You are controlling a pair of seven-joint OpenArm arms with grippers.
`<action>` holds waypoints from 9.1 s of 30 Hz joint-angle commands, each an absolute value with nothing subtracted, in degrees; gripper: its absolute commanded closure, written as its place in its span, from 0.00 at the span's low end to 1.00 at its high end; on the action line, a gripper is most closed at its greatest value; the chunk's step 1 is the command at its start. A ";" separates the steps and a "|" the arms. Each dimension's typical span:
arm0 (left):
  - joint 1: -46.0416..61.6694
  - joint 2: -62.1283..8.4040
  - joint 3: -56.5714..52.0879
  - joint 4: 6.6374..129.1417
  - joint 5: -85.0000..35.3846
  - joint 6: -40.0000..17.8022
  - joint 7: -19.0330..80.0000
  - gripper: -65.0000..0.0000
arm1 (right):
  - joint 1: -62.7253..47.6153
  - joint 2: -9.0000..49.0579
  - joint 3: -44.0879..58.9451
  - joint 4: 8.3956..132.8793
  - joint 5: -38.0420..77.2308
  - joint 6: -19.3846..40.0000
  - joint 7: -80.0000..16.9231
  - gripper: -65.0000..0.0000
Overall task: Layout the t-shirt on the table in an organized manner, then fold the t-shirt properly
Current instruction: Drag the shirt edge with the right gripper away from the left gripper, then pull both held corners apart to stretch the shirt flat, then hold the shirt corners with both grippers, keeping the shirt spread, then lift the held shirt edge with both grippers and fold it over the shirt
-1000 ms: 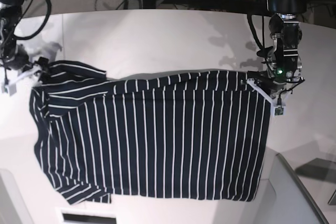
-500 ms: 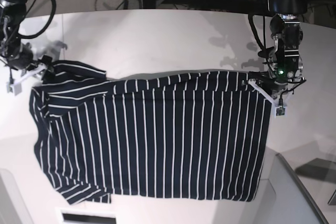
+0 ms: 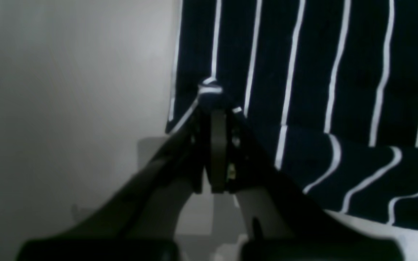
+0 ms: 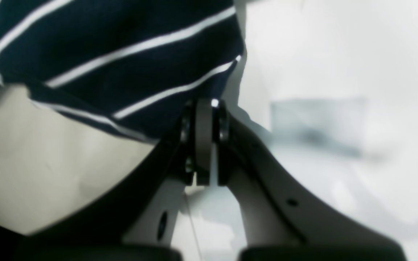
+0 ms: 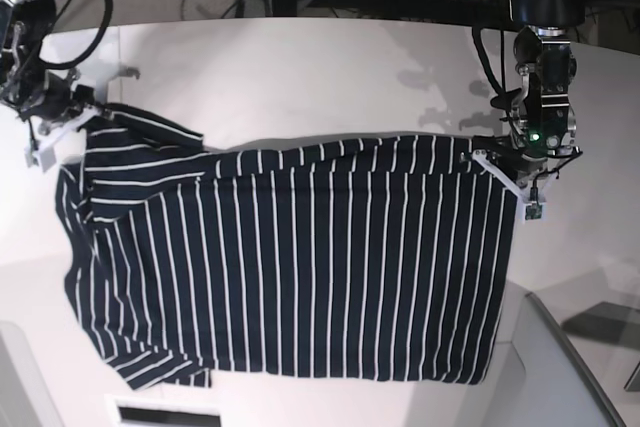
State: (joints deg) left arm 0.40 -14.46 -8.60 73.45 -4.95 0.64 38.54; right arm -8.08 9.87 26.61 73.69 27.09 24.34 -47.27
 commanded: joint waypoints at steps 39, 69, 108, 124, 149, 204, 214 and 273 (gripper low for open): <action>18.77 -10.15 -15.52 88.31 0.66 1.01 37.41 1.00 | -30.81 3.91 31.43 108.79 28.09 24.75 -65.19 0.99; 34.51 -5.67 -45.49 89.36 -45.49 -19.65 37.76 0.24 | -31.69 4.26 31.34 108.62 27.74 29.49 -64.66 0.99; 23.78 -8.66 -35.65 77.67 -21.93 -23.34 31.34 0.57 | -30.64 4.26 31.34 108.53 27.65 29.32 -64.48 0.99; 25.01 -5.85 -36.62 77.49 -22.02 -23.34 31.52 0.64 | -29.14 4.26 31.34 104.66 27.65 29.23 -64.48 0.99; 22.20 -4.62 -36.44 79.25 -22.11 -23.34 31.52 1.00 | -32.40 3.12 31.34 109.76 28.00 36.97 -70.29 0.99; -5.05 -7.34 -29.58 79.16 -11.74 -16.04 43.91 1.00 | 24.84 17.54 -0.66 63.87 27.56 37.23 -48.04 0.99; -8.48 -7.78 -29.67 74.42 -11.30 -13.93 39.43 1.00 | 30.81 17.54 -0.66 53.93 27.56 37.23 -37.85 0.99; 11.91 -12.88 -25.98 80.13 -24.04 -11.12 26.33 0.08 | 8.13 -5.05 62.99 77.58 20.26 33.36 -48.57 0.38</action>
State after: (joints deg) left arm 12.71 -12.05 -25.74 79.09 -23.44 -10.72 27.86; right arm 6.87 -5.96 63.29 76.34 18.68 32.80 -50.19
